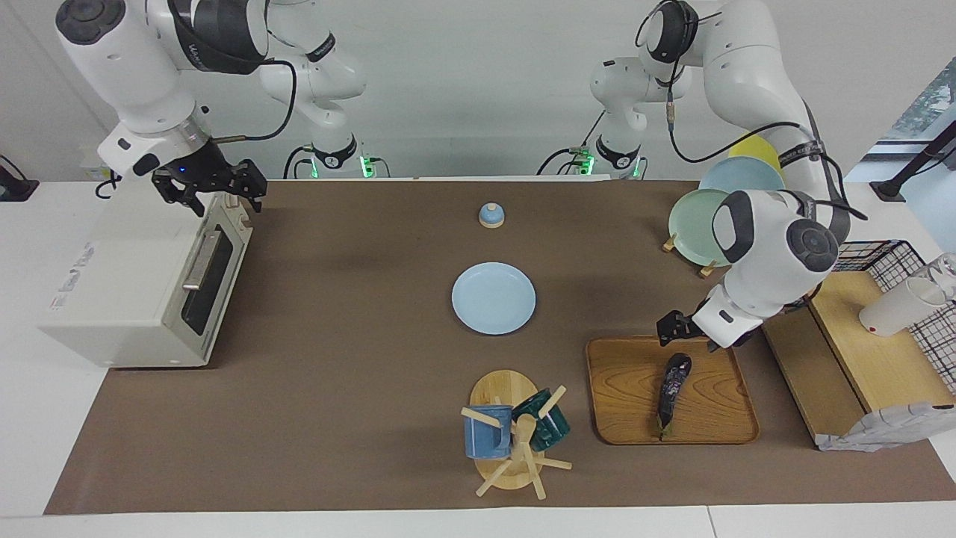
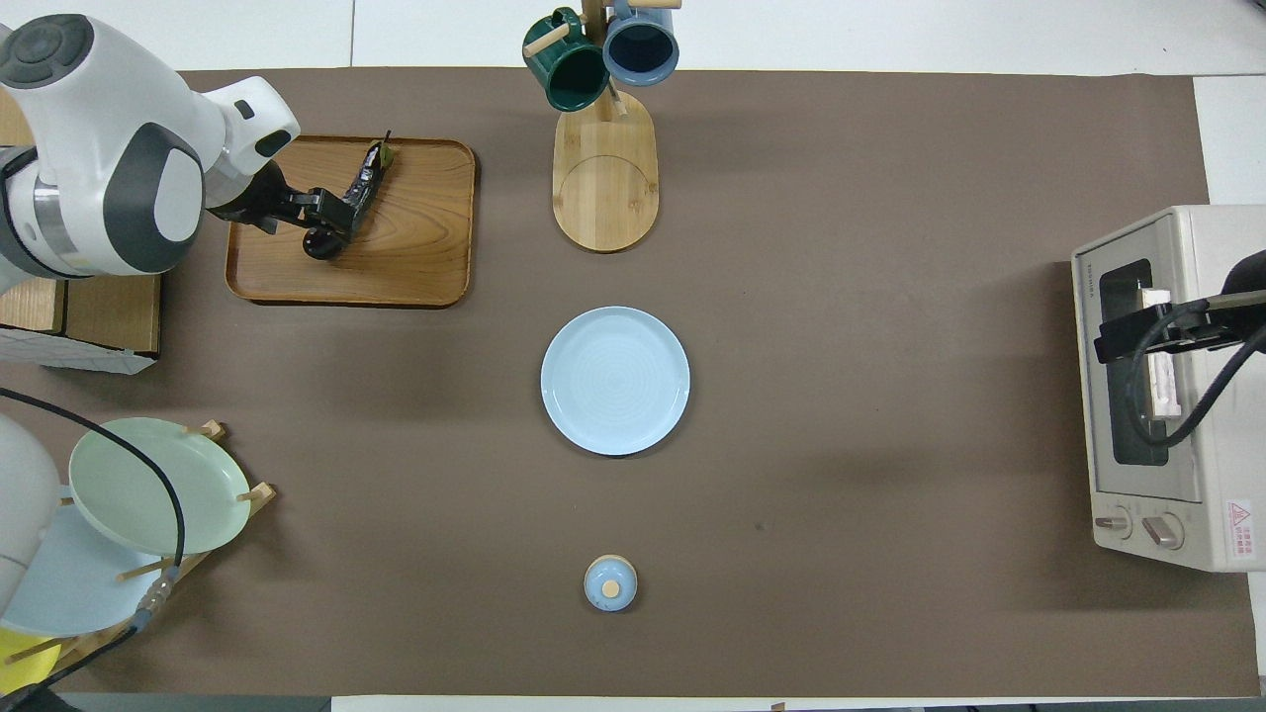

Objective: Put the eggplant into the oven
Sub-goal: 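Close the left gripper on the eggplant's stem end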

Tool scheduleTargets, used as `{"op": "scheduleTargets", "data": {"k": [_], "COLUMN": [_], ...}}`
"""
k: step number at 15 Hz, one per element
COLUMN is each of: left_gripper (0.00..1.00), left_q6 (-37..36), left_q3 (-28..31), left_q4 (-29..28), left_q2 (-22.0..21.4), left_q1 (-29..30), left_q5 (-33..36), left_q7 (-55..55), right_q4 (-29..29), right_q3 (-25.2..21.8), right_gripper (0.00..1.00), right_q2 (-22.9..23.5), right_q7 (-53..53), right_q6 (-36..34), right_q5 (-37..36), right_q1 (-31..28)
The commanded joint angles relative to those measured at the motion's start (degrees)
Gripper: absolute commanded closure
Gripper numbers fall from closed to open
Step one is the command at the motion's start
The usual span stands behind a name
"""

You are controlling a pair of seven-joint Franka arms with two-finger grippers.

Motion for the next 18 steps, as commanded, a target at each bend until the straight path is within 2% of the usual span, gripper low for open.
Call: {"op": "scheduleTargets", "data": {"k": [1,9,13,14,16,17,18], "left_gripper": [0.00,0.00,0.02,0.09,0.32,0.51,0.75], "left_q6": [2.07,8.06,8.33,8.24,8.24,8.33,7.72], "left_q3": [-0.08,0.00,0.00,0.00,0.00,0.00,0.00], "left_q4": [4.77,-3.66,-4.02,-4.02,-4.02,-4.02,-3.85], "left_q2": [4.11,2.88,2.79,2.79,2.79,2.79,2.70], "left_q1": [-0.72,-1.33,-1.33,-1.33,-1.33,-1.33,-1.33], "left_q5": [4.03,4.83,4.92,4.92,4.92,4.83,4.92], "left_q7": [1.80,5.32,5.50,5.50,5.50,5.50,5.50], "right_q4": [0.70,0.70,0.70,0.70,0.70,0.70,0.70], "right_q3": [0.21,0.12,0.12,0.12,0.12,0.12,0.12], "right_gripper": [0.00,0.00,0.00,0.00,0.00,0.00,0.00], "right_q2": [0.00,0.00,0.00,0.00,0.00,0.00,0.00], "right_q7": [1.01,1.01,1.01,1.01,1.01,1.01,1.01], "right_q6": [-1.34,-1.34,-1.34,-1.34,-1.43,-1.34,-1.34], "right_q5": [0.13,0.13,0.13,0.13,0.13,0.13,0.13], "right_q1": [-0.36,-0.36,-0.36,-0.36,-0.36,-0.28,-0.36]}}
